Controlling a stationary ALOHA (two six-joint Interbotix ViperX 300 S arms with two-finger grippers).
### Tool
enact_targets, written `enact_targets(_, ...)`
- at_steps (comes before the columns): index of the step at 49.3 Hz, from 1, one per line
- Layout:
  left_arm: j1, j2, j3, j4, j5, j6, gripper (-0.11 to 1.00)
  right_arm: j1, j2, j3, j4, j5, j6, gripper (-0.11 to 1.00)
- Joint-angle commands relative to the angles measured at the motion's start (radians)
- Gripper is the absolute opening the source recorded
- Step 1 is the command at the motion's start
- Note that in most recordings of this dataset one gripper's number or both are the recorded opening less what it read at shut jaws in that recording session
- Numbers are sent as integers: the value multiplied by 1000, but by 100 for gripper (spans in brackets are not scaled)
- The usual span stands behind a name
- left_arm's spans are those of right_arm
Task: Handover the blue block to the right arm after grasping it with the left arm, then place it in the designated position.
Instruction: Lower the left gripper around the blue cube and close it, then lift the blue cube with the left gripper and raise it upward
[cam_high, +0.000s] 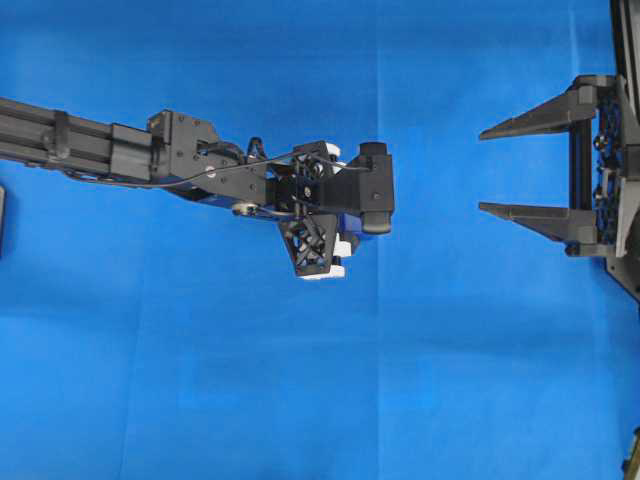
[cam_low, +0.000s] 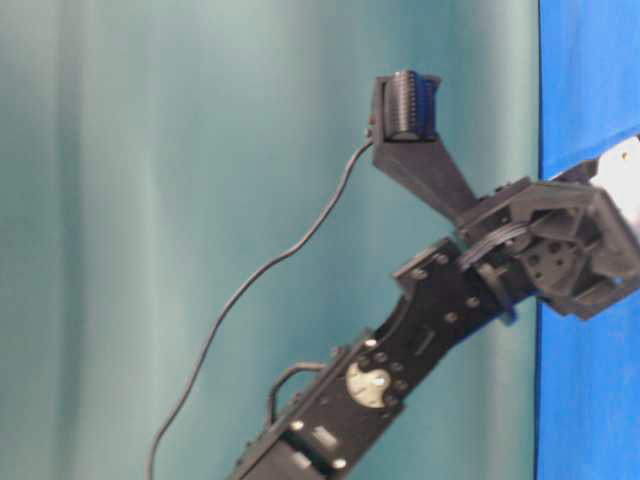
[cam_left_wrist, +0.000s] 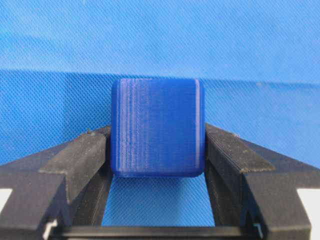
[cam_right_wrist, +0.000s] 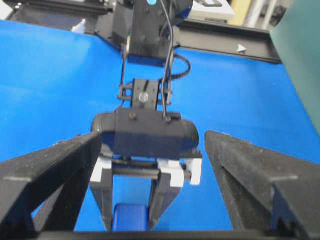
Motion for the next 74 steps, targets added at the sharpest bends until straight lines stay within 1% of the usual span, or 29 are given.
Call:
enact_targets(1,-3,-86,-25,0,17,5,46,-2,5,-11,3,-5,0,97)
enact_targets(19,-3,-238,-31,2,141,-3,46,-2,5,-11,3,-5,0,97)
enact_targets(31,-3,-314,-64,2,225,6,46,-2,5,-12,3,-8,0,97)
enact_targets(50,-3,-325,-176,2,377,12,46,-2,5,-12,3,-8,2,97)
enact_targets(59,-3,-333,-206,3,396,28,46,-2,5,-12,3,-8,2,97)
enact_targets(74,3,-339,-196,2,402,28,46,-2,5,-11,3,-5,2,97)
